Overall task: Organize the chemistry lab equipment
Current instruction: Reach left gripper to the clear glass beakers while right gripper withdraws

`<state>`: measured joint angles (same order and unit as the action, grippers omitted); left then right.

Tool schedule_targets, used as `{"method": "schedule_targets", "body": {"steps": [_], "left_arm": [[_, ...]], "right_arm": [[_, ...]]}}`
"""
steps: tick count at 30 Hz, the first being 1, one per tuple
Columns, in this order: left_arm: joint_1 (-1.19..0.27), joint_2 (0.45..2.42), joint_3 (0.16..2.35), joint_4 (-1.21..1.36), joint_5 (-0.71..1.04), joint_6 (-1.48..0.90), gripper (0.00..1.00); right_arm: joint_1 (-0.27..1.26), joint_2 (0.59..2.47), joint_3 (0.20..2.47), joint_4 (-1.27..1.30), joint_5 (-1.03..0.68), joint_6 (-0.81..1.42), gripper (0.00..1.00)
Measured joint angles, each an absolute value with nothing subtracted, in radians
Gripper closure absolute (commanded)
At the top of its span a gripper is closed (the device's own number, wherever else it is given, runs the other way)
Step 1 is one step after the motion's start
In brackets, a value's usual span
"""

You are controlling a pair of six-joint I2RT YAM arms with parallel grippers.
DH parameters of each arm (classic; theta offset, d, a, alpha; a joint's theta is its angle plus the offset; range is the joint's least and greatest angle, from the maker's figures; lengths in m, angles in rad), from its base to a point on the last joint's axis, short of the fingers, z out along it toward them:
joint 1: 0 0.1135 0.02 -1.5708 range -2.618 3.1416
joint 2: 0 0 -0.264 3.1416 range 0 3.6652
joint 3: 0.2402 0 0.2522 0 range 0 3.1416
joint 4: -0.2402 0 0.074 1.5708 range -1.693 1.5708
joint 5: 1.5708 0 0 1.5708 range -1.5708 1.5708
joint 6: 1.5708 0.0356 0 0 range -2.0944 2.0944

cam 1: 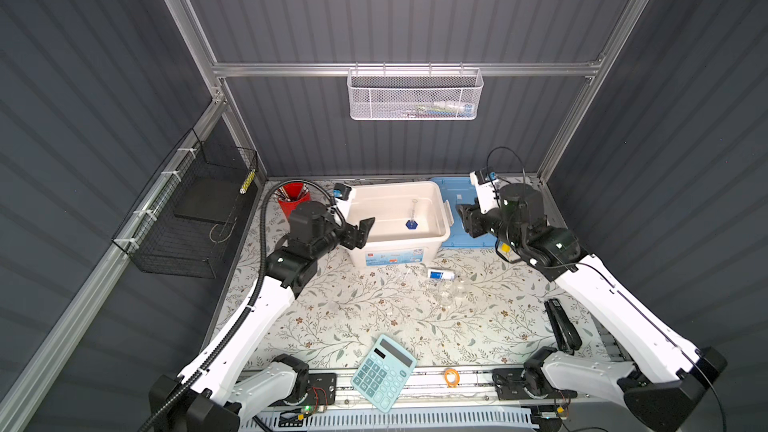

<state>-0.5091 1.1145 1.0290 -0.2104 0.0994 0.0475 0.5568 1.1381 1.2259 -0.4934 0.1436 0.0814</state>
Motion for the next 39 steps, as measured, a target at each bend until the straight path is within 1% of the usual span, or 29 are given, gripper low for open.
{"method": "schedule_targets", "body": {"steps": [6,12,15,23,27,31,39], "left_arm": [[-0.768,1.256,1.095,-0.281,0.059,0.079,0.16],[-0.944,1.427,1.135,-0.326,0.043,0.046,0.18],[-1.0,1.513,1.167,-0.348,0.022,0.015,0.2],[-1.049,1.678,1.285,-0.398,-0.074,-0.093,0.24],[-1.075,1.728,1.315,-0.41,-0.123,-0.128,0.25],[-1.095,1.751,1.316,-0.416,-0.133,-0.14,0.27],[-1.101,1.753,1.305,-0.397,-0.132,-0.139,0.38]], "right_arm": [[0.518,1.016,1.077,-0.601,0.133,0.178,0.44],[0.422,0.914,1.025,-0.633,0.139,0.246,0.44],[0.358,0.878,1.001,-0.638,0.136,0.264,0.45],[0.2,0.832,0.941,-0.63,0.063,0.277,0.45],[0.154,0.835,0.94,-0.617,0.016,0.271,0.45],[0.13,0.837,0.936,-0.598,-0.018,0.265,0.45],[0.115,0.842,0.921,-0.58,-0.058,0.266,0.45]]}}
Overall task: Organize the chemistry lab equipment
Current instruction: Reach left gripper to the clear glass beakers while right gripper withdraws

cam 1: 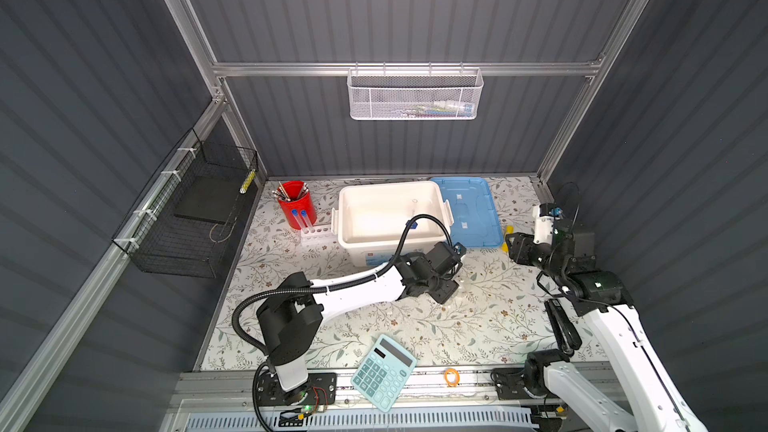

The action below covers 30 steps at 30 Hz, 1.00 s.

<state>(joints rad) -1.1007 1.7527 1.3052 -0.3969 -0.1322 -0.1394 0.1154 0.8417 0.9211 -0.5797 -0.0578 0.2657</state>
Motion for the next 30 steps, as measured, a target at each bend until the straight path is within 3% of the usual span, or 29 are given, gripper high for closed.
{"method": "schedule_targets", "body": {"steps": [30], "left_arm": [[-1.1,1.865,1.282,-0.353,-0.116,-0.154,0.7]], "right_arm": [[0.109,0.873,0.903,-0.567,-0.081,0.264,0.45]]}}
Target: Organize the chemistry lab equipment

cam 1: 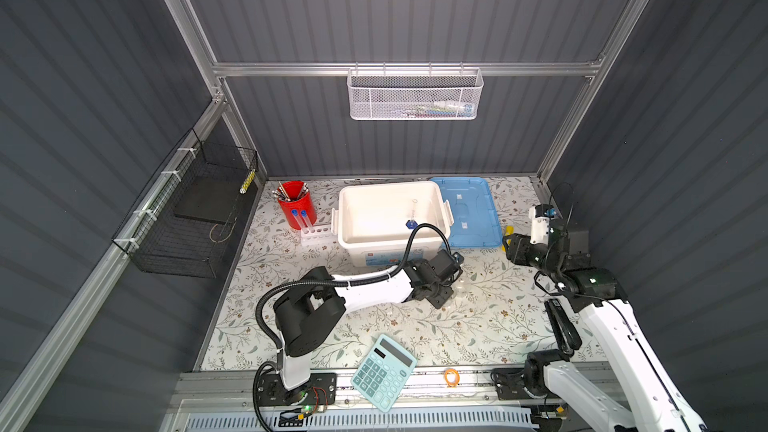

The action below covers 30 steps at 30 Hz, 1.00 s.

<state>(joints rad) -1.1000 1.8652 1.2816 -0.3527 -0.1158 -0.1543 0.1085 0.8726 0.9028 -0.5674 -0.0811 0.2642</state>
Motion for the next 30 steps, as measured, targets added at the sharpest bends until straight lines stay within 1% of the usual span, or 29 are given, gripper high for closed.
{"method": "schedule_targets", "body": {"steps": [14,18,24,30], "left_arm": [[-1.1,1.89,1.349,-0.382,-0.112,-0.154,0.88],[-1.1,1.892,1.356,-0.39,-0.112,-0.154,0.9],[-1.1,1.892,1.359,-0.4,-0.112,-0.154,0.89],[-1.1,1.902,1.364,-0.411,-0.115,-0.147,0.81]], "right_arm": [[0.097,0.888,0.882,-0.534,-0.084,0.261,0.46],[0.096,0.888,0.881,-0.529,-0.086,0.261,0.46],[0.091,0.888,0.881,-0.524,-0.091,0.261,0.46],[0.09,0.888,0.877,-0.525,-0.091,0.261,0.46]]}}
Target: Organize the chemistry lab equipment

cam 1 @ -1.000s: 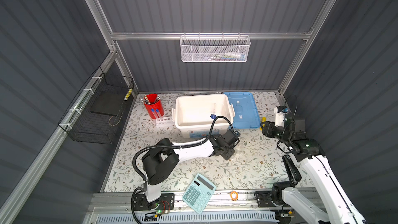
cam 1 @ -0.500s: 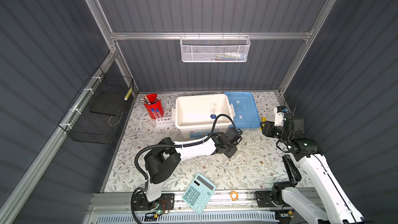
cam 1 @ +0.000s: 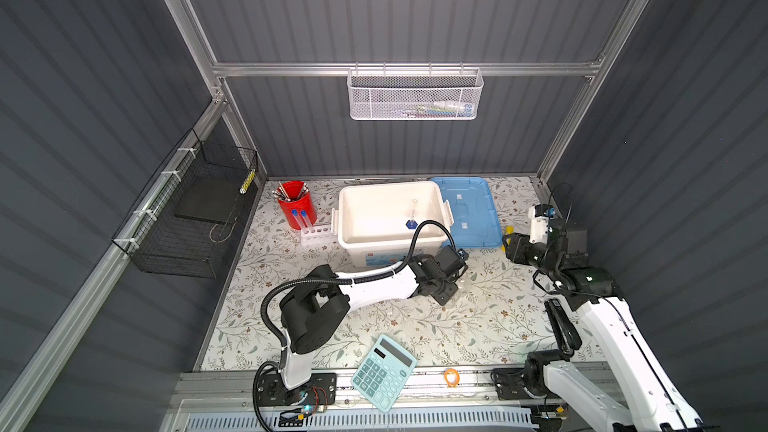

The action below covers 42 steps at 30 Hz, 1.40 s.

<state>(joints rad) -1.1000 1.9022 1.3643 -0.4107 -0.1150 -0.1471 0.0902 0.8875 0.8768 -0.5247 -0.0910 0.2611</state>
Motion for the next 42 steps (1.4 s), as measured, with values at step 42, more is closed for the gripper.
{"method": "schedule_targets", "body": {"steps": [42], "left_arm": [[-1.09,1.785,1.401,-0.521,-0.144,-0.115,0.61]], "right_arm": [[0.081,0.88,0.875,-0.524,-0.106,0.262,0.46]]}}
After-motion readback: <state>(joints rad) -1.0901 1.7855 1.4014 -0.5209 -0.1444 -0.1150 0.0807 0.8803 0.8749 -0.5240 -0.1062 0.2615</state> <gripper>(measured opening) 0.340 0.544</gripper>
